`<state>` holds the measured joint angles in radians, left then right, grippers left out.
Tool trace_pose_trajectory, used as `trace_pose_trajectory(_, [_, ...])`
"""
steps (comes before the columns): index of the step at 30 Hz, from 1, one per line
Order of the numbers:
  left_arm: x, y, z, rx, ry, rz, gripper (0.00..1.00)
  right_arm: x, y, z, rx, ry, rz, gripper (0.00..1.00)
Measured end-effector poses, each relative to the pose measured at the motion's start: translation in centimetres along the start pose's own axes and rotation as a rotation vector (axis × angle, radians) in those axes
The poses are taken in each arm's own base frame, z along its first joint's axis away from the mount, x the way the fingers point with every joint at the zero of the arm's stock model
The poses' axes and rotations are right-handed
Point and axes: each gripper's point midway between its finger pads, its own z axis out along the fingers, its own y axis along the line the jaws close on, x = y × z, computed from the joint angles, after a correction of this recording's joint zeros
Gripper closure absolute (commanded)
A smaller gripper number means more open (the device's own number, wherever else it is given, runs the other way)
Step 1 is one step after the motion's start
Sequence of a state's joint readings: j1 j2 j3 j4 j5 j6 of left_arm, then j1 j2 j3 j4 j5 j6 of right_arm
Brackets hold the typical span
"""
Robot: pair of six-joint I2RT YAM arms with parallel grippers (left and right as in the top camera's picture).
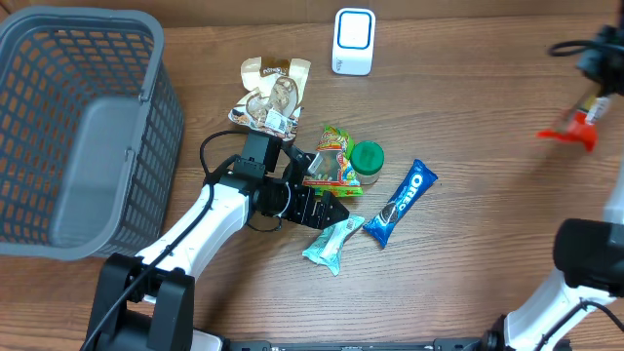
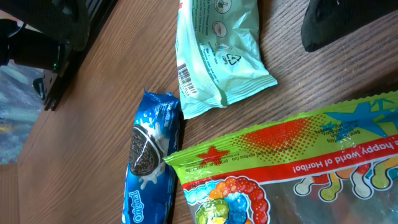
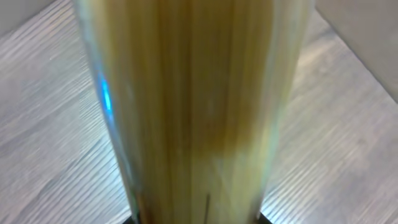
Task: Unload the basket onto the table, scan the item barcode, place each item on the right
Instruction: 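Carry the spaghetti pack to the table's right side and release it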
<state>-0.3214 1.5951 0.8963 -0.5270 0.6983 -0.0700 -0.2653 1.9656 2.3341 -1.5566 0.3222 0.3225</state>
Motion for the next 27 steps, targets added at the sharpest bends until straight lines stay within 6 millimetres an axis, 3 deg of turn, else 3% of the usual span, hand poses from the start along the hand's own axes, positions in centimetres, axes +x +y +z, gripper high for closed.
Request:
trace_pose_trajectory(2, [0.0,0.0,0.0,0.0,0.0,0.0,0.0,-0.2,-2.0,0.2,0.014,-0.003,0.051,0.96])
trace_pose_trajectory(7, [-0.1,0.0,0.0,0.0,-0.006,0.008,0.0,1.0,-4.1,0.4,0.007,-0.022,0.105,0.96])
trace_pose_trajectory(13, [-0.3,0.0,0.0,0.0,-0.011,0.013,0.0,5.9,-4.3,2.1,-0.049,-0.077,0.091,0.89])
trace_pose_trajectory(19, [-0.3,0.0,0.0,0.001,-0.011,0.013,0.0,9.6,-5.7,6.3,-0.065,-0.022,0.12,0.88])
trace_pose_trajectory(27, [-0.2,0.0,0.0,0.002,-0.007,0.01,0.0,9.3,-13.0,10.1,-0.05,0.038,0.355,0.85])
